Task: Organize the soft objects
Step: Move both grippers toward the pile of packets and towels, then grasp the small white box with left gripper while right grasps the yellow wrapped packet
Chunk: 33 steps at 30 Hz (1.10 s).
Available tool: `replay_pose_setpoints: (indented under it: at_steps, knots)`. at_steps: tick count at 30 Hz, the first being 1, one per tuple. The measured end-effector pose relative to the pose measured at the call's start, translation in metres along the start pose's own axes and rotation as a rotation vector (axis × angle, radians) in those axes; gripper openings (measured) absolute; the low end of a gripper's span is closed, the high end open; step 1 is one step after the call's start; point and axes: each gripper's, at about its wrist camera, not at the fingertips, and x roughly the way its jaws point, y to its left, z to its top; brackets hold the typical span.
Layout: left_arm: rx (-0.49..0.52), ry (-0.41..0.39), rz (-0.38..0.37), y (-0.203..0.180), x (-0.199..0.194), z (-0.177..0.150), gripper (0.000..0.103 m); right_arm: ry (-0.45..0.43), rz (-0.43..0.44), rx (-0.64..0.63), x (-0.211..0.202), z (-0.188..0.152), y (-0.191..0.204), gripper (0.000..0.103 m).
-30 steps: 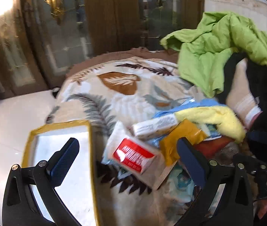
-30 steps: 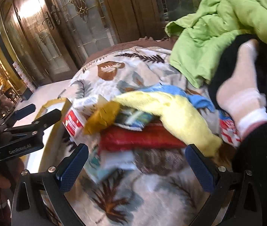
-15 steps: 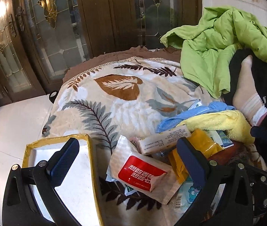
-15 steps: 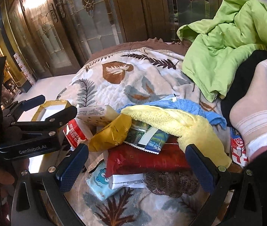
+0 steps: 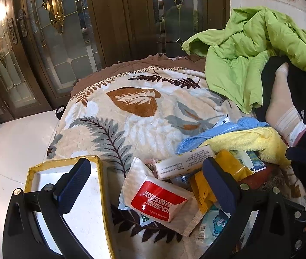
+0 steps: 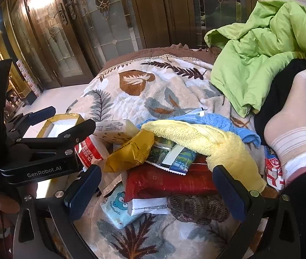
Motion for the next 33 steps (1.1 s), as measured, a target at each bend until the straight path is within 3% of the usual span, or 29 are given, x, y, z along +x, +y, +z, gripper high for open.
replay_pose_setpoints:
  at_steps: [10,16,25,28,30,33]
  knots:
    - [0.039,0.044,-0.006,-0.002,0.018,0.013,0.103,0.033,0.028,0.006,0.014,0.006,0.002,0.103]
    - [0.101,0.054,-0.047,-0.009,0.024,0.026,0.103,0.066,0.060,0.028,0.026,0.012,0.001,0.102]
    - [0.159,0.137,-0.125,-0.021,0.045,0.028,0.103,0.145,0.097,0.044,0.050,0.017,0.003,0.094]
    - [0.186,0.174,-0.158,-0.026,0.052,0.028,0.098,0.157,0.123,0.036,0.055,0.017,0.006,0.079]
    - [0.206,0.191,-0.193,-0.029,0.054,0.030,0.088,0.168,0.152,0.046,0.057,0.017,0.005,0.058]
    - [0.285,0.203,-0.201,-0.038,0.055,0.033,0.086,0.176,0.175,0.052,0.058,0.016,0.005,0.049]
